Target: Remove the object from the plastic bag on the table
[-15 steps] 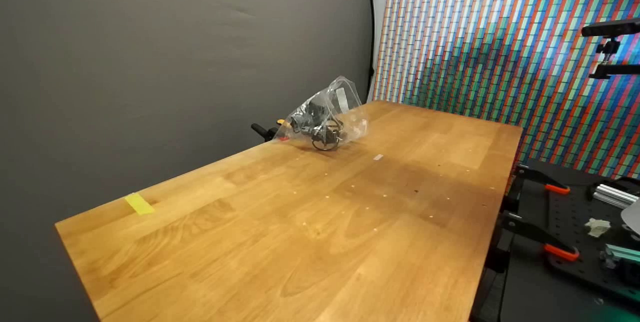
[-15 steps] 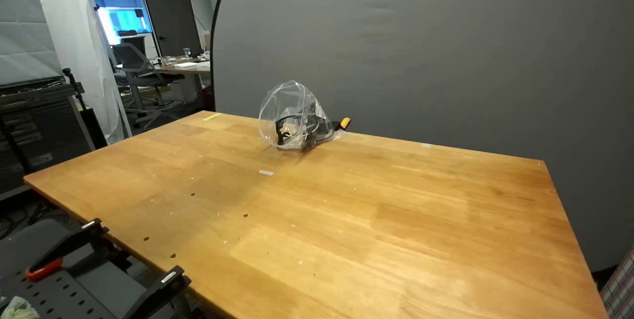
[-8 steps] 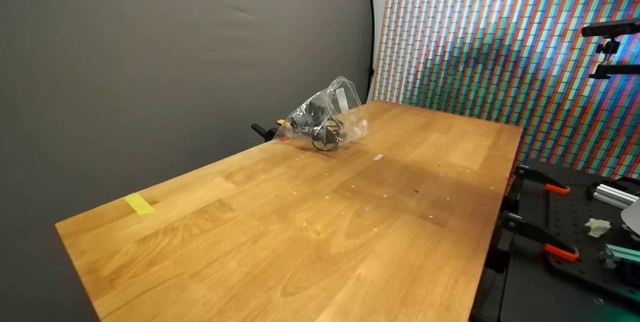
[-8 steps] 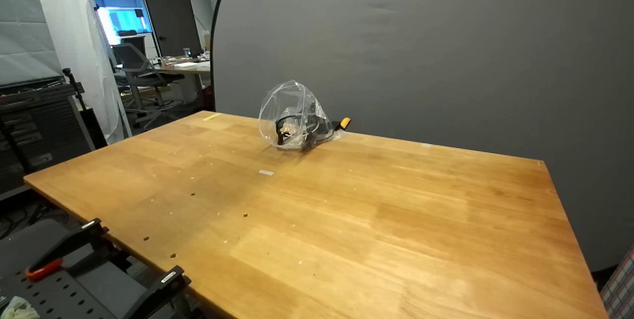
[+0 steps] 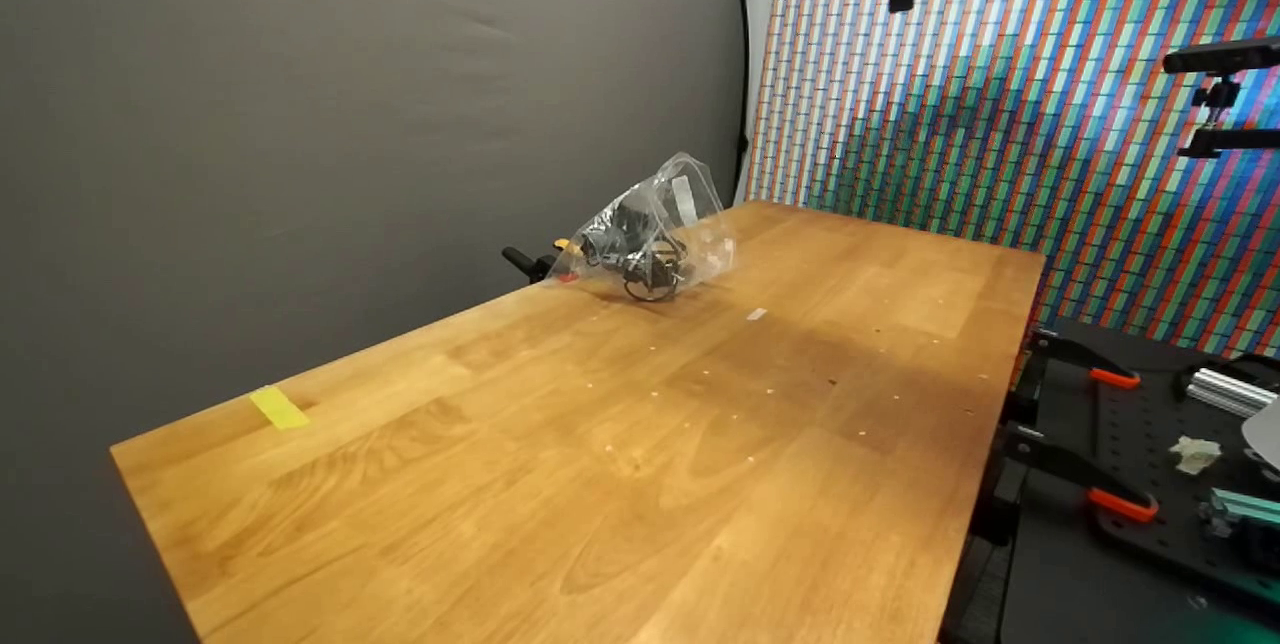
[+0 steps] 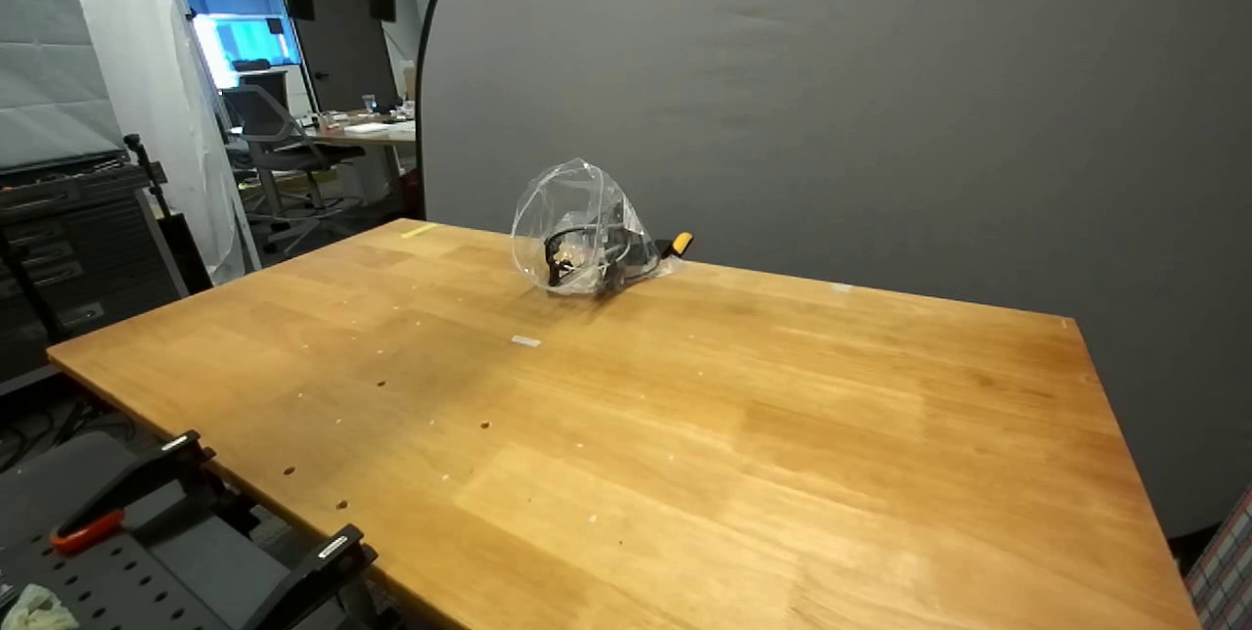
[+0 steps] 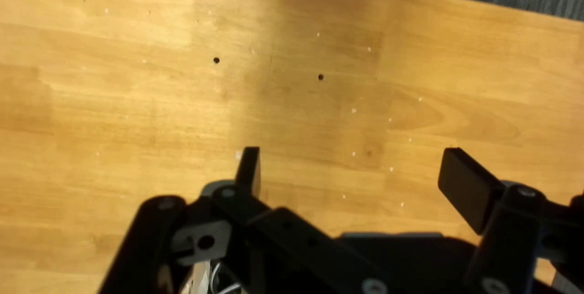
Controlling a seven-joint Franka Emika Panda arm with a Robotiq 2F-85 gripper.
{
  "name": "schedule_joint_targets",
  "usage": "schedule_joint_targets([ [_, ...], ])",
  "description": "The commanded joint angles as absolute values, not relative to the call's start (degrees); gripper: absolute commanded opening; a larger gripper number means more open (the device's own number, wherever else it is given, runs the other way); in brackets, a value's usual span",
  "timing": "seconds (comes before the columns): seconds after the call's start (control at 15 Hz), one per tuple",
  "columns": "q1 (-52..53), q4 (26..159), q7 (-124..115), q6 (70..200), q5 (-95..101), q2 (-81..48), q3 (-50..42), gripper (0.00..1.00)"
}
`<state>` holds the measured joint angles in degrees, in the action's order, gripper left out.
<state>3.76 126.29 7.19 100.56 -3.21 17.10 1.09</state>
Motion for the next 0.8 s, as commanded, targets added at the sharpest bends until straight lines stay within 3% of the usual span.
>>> schedule_joint_targets([
  [0.0, 3.33, 126.19, 3.16, 110.96, -2.07, 12.22, 2.38, 1.0],
  [0.73, 3.78, 124.27, -15.97, 134.7, -6.11, -3.75, 2.65, 1.0],
])
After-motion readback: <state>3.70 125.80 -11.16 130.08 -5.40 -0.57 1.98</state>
